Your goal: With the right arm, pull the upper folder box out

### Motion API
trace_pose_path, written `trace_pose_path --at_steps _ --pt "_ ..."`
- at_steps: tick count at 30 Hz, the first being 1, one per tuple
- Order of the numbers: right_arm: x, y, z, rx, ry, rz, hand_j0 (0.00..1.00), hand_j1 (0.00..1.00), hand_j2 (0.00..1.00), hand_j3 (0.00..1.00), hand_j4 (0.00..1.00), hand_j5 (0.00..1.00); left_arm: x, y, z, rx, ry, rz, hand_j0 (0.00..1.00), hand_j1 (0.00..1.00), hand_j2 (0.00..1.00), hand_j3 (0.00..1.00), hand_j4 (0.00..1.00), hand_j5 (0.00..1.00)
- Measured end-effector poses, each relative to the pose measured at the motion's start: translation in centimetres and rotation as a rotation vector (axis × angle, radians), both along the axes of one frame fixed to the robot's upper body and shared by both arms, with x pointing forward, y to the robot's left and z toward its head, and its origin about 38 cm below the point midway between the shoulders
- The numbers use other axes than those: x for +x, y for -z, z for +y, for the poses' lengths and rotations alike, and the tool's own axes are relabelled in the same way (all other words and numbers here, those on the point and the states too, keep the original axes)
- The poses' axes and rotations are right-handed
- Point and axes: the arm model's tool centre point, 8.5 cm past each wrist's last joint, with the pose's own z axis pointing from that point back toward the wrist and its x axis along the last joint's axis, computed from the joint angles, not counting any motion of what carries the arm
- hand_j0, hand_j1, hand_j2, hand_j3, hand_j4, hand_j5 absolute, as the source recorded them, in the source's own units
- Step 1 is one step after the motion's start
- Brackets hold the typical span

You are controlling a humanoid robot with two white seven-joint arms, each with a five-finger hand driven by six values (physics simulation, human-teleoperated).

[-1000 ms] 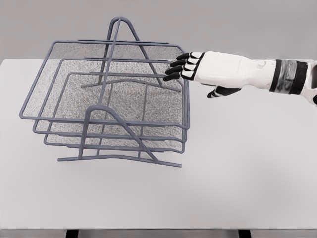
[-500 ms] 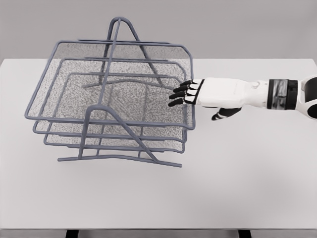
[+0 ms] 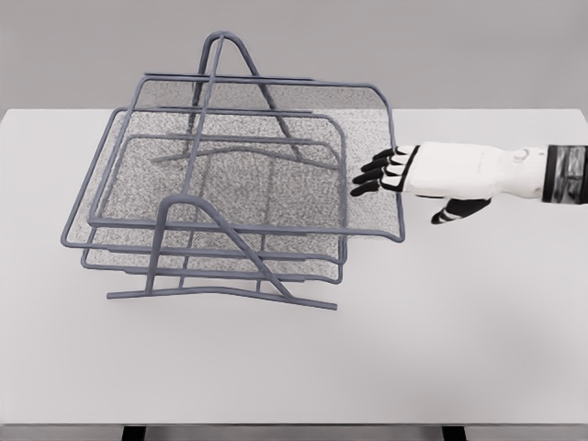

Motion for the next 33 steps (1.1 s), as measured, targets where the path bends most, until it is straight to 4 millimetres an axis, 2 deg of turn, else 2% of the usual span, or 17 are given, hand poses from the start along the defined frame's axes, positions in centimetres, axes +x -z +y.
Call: trace_pose_path --at_steps 30,33 --pt "-1.3 -2.0 -5.6 -0.102 0.096 -0.008 1.0 1.0 1.0 1.0 1.0 1.0 0.0 0.0 0.0 0.0 0.0 0.0 1.0 1.0 1.0 1.0 1.0 1.0" --pt "-1.5 -2.7 -5.9 -0.1 0.1 -0.015 1.0 1.0 1.0 1.0 1.0 1.0 0.0 0.0 0.0 0.0 0.0 0.0 1.0 1.0 1.0 1.0 1.0 1.0"
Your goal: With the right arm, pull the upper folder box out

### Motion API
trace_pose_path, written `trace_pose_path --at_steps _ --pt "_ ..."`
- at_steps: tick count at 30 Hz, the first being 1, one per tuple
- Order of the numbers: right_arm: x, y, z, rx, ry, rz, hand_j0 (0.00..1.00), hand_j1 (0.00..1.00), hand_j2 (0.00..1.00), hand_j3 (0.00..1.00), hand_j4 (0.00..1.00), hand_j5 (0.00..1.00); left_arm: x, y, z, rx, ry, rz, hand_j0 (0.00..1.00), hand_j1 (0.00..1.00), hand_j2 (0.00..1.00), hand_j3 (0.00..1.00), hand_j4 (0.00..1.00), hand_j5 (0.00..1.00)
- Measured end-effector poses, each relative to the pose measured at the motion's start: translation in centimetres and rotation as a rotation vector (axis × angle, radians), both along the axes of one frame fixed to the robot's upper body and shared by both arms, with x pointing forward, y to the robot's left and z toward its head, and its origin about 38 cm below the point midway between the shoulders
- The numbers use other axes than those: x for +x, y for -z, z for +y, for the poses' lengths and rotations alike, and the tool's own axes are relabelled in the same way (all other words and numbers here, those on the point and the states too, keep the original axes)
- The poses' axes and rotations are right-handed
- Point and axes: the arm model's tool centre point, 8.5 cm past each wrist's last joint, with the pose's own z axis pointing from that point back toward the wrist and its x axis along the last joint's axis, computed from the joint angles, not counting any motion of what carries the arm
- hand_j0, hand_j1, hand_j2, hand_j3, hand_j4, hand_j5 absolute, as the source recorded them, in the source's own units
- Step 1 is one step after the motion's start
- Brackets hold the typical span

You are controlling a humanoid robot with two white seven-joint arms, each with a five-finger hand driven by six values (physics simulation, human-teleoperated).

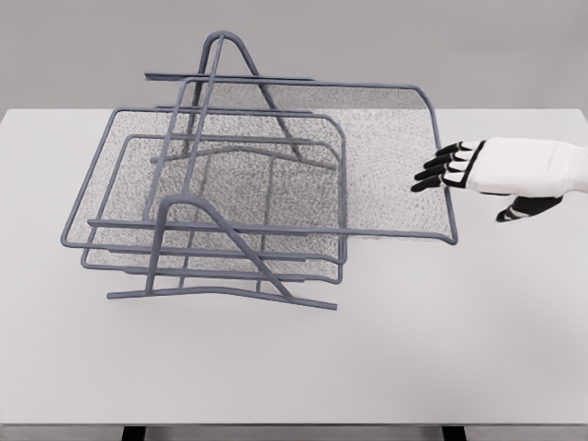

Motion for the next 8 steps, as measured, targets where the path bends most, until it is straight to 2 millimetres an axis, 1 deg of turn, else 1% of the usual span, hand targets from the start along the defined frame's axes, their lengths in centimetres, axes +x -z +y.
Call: trace_pose_path --at_steps 1,4,8 --pt "-0.1 0.0 -0.1 0.004 0.002 0.002 1.0 1.0 1.0 1.0 1.0 1.0 0.0 0.0 0.0 0.0 0.0 0.0 1.0 1.0 1.0 1.0 1.0 1.0" --pt "0.0 -1.1 -0.1 0.028 0.002 -0.013 1.0 1.0 1.0 1.0 1.0 1.0 0.0 0.0 0.0 0.0 0.0 0.0 1.0 1.0 1.0 1.0 1.0 1.0" --pt "0.0 -1.5 -0.1 0.051 0.0 -0.013 1.0 1.0 1.0 1.0 1.0 1.0 0.0 0.0 0.0 0.0 0.0 0.0 1.0 1.0 1.0 1.0 1.0 1.0"
